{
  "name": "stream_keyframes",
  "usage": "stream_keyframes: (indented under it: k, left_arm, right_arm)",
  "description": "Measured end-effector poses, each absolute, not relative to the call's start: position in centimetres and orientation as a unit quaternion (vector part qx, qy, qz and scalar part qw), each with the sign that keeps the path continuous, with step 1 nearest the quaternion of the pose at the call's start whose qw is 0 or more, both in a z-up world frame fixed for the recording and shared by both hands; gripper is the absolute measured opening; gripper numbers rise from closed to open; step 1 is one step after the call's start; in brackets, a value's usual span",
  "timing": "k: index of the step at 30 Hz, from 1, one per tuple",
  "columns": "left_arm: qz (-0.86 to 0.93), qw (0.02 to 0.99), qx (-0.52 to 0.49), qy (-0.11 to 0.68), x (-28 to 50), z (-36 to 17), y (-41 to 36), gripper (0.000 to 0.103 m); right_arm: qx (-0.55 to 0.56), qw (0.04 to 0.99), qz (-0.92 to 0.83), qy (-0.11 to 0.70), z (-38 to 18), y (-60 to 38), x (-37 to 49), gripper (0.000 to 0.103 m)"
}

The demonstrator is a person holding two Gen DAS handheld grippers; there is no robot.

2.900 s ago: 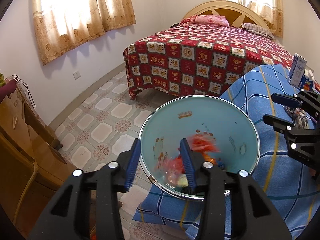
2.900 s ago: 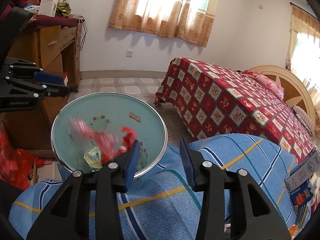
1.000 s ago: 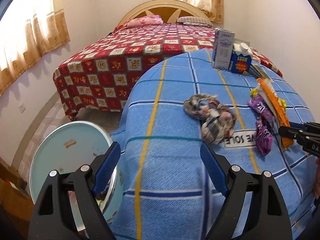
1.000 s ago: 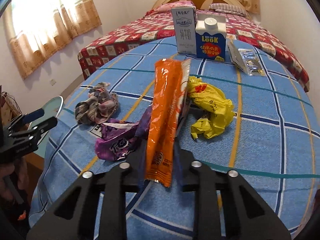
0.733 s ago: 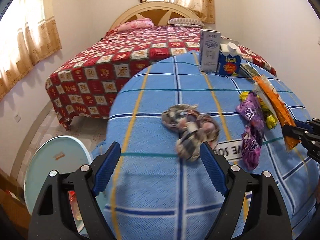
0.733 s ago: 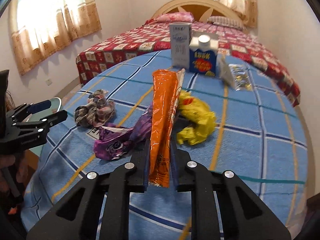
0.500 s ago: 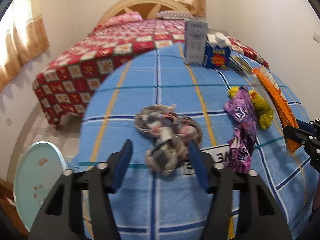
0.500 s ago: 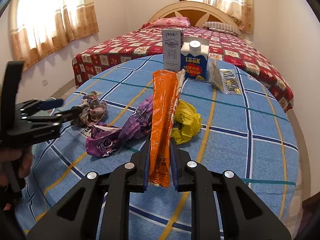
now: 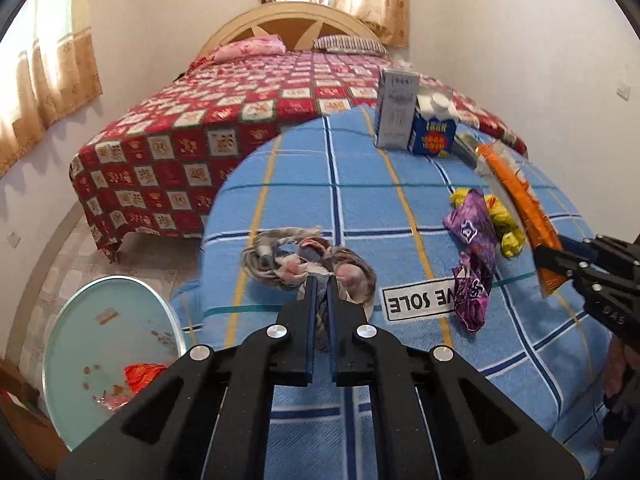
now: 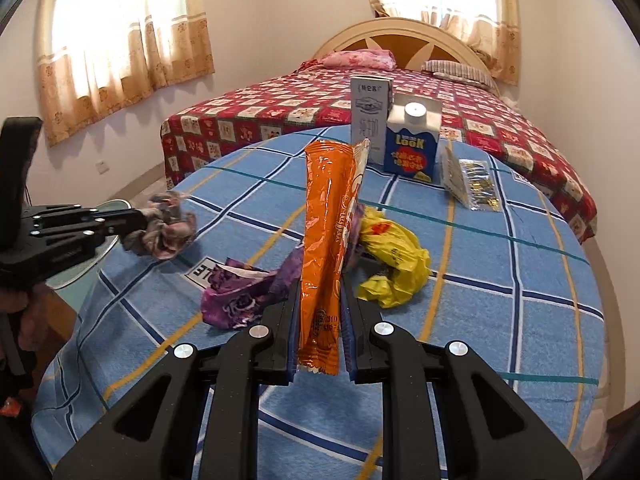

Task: Collect trash
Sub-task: 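Carry the cloth bundle and orange wrapper over the teal bin with both tools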

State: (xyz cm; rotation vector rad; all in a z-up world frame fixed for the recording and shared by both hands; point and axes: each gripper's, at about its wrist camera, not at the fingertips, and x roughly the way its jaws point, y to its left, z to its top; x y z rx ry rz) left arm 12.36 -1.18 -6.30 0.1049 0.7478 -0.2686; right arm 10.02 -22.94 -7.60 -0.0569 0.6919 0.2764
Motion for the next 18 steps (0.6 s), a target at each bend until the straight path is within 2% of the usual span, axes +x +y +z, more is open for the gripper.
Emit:
stream_keyframes:
  k: [8,18]
  left_arm:
    - [-0.084,0.935,0.063,0.338,10.2,-5.0,1.8,0.004]
    - [-0.020,0.936,0.054,0.348,9.4,-5.4,7.0,0.004]
  right_arm:
    - [-0.039,0.932,0.157,0.325,-6.9,-21.0,10.8,0.019]
    - [-0.071,0.925,0.213,0.306,-6.0,-15.9,12.2,0.019]
